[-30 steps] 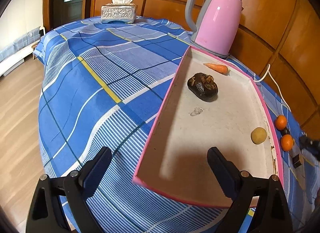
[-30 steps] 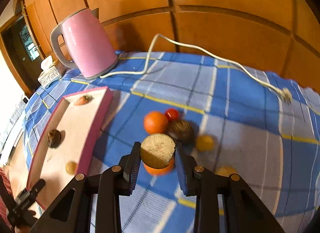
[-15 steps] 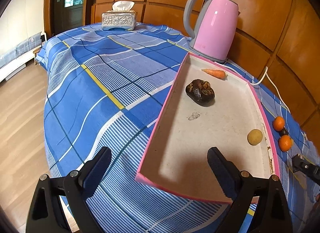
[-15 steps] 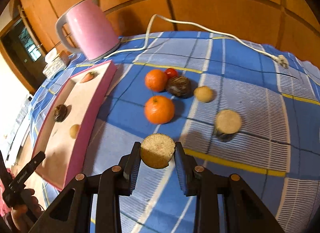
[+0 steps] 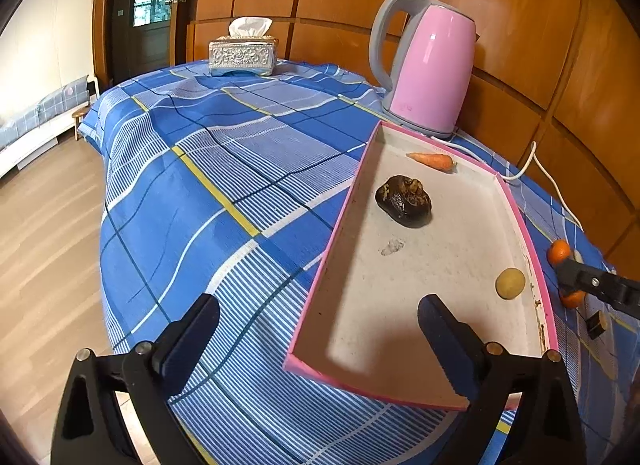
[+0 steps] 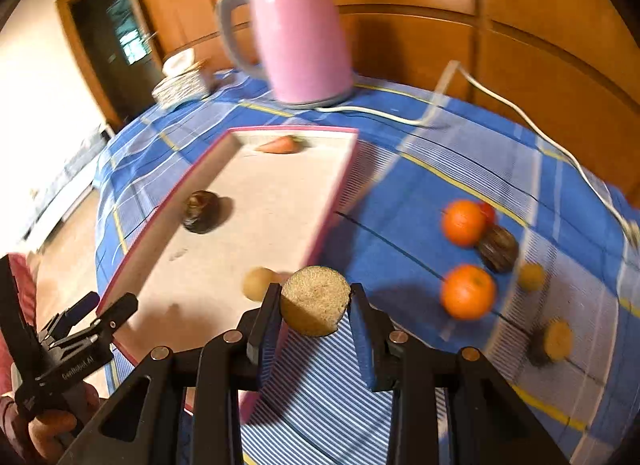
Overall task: Organize fruits
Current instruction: 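Carry the wooden slice into the tray and open the right gripper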
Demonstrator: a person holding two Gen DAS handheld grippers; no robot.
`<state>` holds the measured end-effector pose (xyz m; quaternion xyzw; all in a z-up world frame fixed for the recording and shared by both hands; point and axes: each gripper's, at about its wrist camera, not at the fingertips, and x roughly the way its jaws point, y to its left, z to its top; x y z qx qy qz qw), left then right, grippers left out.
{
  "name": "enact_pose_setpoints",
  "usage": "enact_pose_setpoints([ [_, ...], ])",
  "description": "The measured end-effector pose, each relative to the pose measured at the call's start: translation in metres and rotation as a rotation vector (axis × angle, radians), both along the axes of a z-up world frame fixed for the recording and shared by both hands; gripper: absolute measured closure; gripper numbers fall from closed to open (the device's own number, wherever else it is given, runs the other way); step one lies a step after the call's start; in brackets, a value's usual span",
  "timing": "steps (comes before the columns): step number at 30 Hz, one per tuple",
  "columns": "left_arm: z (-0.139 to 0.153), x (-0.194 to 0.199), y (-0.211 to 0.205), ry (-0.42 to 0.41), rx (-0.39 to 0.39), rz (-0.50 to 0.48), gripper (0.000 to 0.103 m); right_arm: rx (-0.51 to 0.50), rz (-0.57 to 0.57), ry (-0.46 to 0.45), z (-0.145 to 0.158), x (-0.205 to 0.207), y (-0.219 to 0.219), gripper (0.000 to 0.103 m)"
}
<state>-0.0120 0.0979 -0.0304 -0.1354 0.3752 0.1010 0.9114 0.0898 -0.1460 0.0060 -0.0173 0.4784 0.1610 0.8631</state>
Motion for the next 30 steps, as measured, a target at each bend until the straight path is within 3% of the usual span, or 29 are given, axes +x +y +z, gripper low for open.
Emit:
enact_pose_setpoints([
  [13,0.001,0.002,-0.003,0.003,0.034,0.001,0.002,-0.01,0.059,-0.029,0.007,0.033,0.049,0.07],
  [17,0.003,0.002,-0.005,-0.006,0.049,-0.006,0.002,0.007,0.055,-0.039,0.007,0.035,0.054,0.064],
  [30,0.009,-0.001,-0.012,-0.022,0.073,-0.021,0.002,-0.006,-0.029,-0.038,-0.001,0.011,0.02,0.064],
])
